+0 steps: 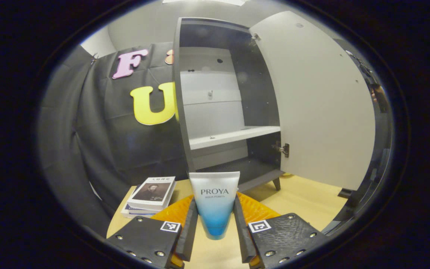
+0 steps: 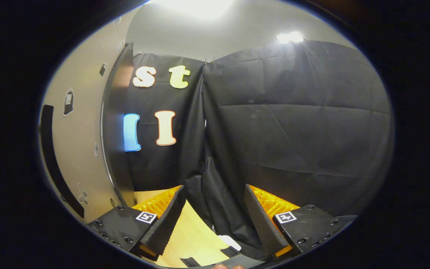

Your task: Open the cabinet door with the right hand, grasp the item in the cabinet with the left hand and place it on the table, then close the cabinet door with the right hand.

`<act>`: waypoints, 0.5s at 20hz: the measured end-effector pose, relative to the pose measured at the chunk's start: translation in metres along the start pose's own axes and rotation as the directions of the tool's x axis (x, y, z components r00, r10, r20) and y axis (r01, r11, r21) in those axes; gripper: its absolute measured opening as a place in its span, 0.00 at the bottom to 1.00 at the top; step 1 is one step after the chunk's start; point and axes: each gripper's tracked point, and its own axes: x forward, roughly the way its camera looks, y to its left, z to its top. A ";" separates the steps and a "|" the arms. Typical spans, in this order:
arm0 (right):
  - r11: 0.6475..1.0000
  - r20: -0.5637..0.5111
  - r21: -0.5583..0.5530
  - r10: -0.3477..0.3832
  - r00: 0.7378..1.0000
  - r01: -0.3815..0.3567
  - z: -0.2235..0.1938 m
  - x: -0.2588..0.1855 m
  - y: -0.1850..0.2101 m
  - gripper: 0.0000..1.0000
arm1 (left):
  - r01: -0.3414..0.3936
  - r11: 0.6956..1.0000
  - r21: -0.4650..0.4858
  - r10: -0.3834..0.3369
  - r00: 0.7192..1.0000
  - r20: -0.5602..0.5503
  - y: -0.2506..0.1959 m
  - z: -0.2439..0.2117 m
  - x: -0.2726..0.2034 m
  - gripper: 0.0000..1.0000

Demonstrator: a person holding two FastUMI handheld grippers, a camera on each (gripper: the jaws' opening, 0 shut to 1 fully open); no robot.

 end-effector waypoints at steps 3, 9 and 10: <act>1.000 0.016 -0.017 0.001 1.000 -0.001 0.004 -0.017 -0.001 0.97 | -0.007 1.000 -0.017 0.007 1.000 0.009 0.005 -0.035 -0.008 0.52; 0.995 -0.036 0.098 -0.005 0.999 0.009 -0.002 -0.034 0.013 0.97 | -0.143 0.982 -0.127 0.144 0.990 -0.007 0.018 -0.120 -0.021 0.51; 0.987 -0.049 0.161 0.012 0.999 -0.004 0.000 -0.038 0.021 0.97 | -0.146 0.980 -0.133 0.146 0.989 -0.008 0.016 -0.132 -0.023 0.51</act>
